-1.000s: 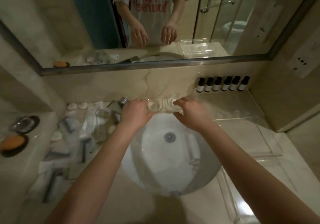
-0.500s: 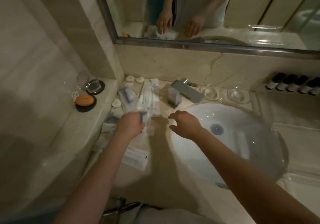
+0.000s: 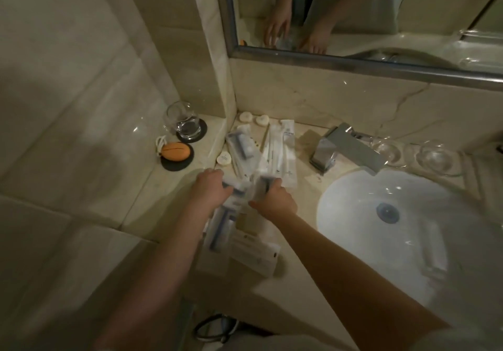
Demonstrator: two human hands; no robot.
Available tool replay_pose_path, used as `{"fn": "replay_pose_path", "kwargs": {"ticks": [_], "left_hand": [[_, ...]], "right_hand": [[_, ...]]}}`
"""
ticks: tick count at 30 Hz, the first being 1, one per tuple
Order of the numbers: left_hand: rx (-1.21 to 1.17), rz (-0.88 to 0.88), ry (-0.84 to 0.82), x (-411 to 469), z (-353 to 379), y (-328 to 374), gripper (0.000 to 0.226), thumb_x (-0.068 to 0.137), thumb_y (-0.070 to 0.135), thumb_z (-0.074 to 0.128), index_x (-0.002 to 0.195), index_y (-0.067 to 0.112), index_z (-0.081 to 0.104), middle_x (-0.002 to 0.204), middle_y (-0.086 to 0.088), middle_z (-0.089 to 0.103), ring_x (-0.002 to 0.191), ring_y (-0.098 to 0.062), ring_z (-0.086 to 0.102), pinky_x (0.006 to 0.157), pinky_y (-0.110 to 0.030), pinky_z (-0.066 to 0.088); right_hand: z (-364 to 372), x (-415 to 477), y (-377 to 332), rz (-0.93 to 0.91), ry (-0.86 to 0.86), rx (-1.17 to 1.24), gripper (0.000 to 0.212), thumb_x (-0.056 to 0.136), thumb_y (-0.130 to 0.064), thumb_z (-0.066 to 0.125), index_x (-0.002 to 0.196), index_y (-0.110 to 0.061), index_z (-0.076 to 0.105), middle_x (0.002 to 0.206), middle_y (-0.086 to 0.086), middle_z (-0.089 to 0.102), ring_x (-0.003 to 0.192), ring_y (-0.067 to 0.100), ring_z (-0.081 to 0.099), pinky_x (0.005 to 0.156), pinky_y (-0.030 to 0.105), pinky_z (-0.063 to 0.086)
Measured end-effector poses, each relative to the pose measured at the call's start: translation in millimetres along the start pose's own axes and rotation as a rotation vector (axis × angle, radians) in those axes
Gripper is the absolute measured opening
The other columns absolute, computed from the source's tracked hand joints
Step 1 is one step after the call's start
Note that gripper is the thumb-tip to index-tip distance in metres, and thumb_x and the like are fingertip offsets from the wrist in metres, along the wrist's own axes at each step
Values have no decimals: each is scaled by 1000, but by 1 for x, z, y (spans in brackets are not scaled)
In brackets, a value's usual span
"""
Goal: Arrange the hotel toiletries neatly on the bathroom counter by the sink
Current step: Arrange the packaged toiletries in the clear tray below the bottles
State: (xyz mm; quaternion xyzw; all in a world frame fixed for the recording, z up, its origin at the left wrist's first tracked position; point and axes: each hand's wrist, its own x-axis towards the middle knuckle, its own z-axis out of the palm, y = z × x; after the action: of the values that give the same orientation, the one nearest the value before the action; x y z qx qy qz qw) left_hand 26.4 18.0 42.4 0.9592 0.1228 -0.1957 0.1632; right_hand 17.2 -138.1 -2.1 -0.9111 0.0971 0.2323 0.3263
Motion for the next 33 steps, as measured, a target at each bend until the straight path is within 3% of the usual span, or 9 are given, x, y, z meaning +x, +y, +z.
{"fn": "replay_pose_path", "kwargs": {"ticks": [3, 6, 9, 12, 14, 18, 23, 26, 33], "left_hand": [[-78, 33, 23, 5, 3, 4, 54, 87, 36, 57, 134, 10, 47, 136, -13, 46, 124, -31, 43, 103, -42, 41], [-150, 53, 33, 6, 8, 12, 48, 87, 38, 57, 128, 12, 53, 133, -11, 49, 122, -29, 45, 101, -41, 42], [-351, 48, 41, 3, 10, 24, 49, 87, 49, 53, 120, 14, 59, 125, -10, 56, 114, -25, 52, 97, -44, 46], [-603, -31, -14, -4, 7, 36, 70, 81, 68, 45, 126, 15, 52, 120, -3, 57, 104, -20, 55, 83, -37, 51], [-779, -120, -11, -2, 6, 40, 69, 84, 61, 50, 132, 12, 44, 119, 0, 53, 99, -16, 52, 71, -28, 47], [-1086, -281, -51, -1, 2, 37, 68, 82, 60, 55, 135, 19, 42, 121, 0, 52, 107, -23, 54, 88, -41, 49], [-1250, -246, 47, -1, -6, 22, 34, 90, 40, 57, 118, 21, 54, 106, 0, 63, 89, -14, 62, 70, -31, 52], [-1262, -224, 131, 7, -17, 14, 10, 93, 31, 54, 99, 24, 58, 95, 4, 63, 87, -14, 62, 69, -29, 49], [-1249, -203, 277, 31, -42, -5, 52, 76, 51, 57, 116, 17, 59, 109, -6, 68, 102, -24, 65, 96, -50, 50]], "right_hand": [[4, 8, 0, 108, 7, 101, 68, 88, -29, 57, 141, -9, 19, 108, 11, 62, 93, 27, 64, 81, 41, 56], [-5, 13, 6, 113, -38, 189, 35, 86, -21, 61, 115, -3, 52, 87, 6, 62, 71, 17, 60, 71, 31, 56], [-17, 14, 6, 14, -27, 329, 11, 80, -13, 67, 90, -7, 65, 84, 8, 66, 71, 21, 63, 67, 31, 56], [-33, 11, -2, -181, 14, 429, 13, 79, -14, 71, 88, -5, 68, 78, 9, 65, 70, 19, 60, 66, 28, 50], [-43, 7, -7, -270, -2, 521, 16, 79, -10, 71, 92, -2, 69, 78, 8, 63, 67, 14, 57, 60, 18, 48], [-50, 5, -17, -337, -160, 643, 19, 84, -10, 66, 103, -5, 69, 89, 8, 65, 76, 13, 61, 66, 18, 52], [-46, 16, -29, -412, -383, 477, 24, 86, -4, 60, 109, -7, 67, 101, 16, 68, 90, 22, 65, 82, 25, 53], [-45, 31, -39, -451, -415, 277, 24, 86, -4, 60, 107, -11, 68, 100, 4, 67, 87, 12, 63, 85, 22, 52], [-41, 99, -61, -248, -13, -95, 43, 92, -38, 48, 125, -11, 50, 123, 13, 56, 109, 30, 55, 90, 41, 50]]}}
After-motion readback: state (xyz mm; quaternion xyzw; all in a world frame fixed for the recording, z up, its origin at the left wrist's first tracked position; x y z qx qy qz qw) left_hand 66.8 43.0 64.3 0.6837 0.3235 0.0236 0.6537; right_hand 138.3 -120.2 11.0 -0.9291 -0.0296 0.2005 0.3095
